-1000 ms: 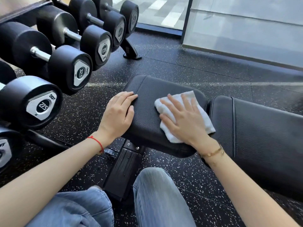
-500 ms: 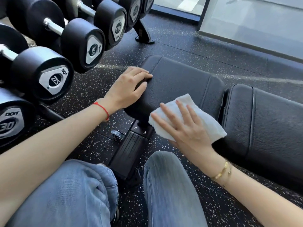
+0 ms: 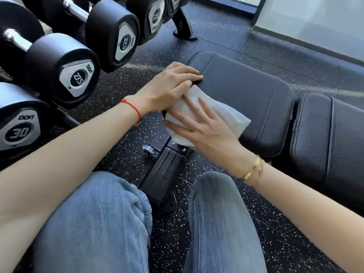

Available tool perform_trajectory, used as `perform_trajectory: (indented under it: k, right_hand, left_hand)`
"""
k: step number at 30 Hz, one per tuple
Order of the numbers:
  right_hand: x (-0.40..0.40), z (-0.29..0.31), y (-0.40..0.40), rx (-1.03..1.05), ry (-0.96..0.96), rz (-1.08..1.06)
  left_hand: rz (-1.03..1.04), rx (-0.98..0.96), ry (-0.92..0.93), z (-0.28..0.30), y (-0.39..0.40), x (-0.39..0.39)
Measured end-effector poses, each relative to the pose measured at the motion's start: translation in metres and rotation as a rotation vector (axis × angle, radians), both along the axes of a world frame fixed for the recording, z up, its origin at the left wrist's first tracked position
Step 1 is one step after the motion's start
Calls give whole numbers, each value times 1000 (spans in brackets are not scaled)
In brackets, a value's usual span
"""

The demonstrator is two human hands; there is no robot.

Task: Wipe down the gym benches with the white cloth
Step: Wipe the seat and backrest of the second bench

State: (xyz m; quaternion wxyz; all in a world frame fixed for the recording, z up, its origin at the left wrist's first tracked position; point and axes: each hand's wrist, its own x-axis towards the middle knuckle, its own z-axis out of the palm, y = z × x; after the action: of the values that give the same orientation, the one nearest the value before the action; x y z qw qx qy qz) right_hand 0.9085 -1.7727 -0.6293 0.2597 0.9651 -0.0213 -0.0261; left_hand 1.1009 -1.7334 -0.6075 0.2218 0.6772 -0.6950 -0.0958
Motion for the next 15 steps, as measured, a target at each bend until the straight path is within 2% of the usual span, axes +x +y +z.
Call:
perform_trajectory:
  k: [5, 8, 11, 15]
  right_hand:
    - [-62, 1, -11, 44, -71, -70]
    - [-58, 2, -12, 75, -58, -115]
    - [-42, 5, -9, 171, -134, -150]
    - [-60, 3, -10, 312, -251, -181]
  left_hand:
    - [-33, -34, -28, -5, 2, 2]
    - [-28, -55, -15, -7, 2, 2]
    - [-5, -70, 9, -7, 1, 1]
    - [17, -83, 25, -8, -1, 1]
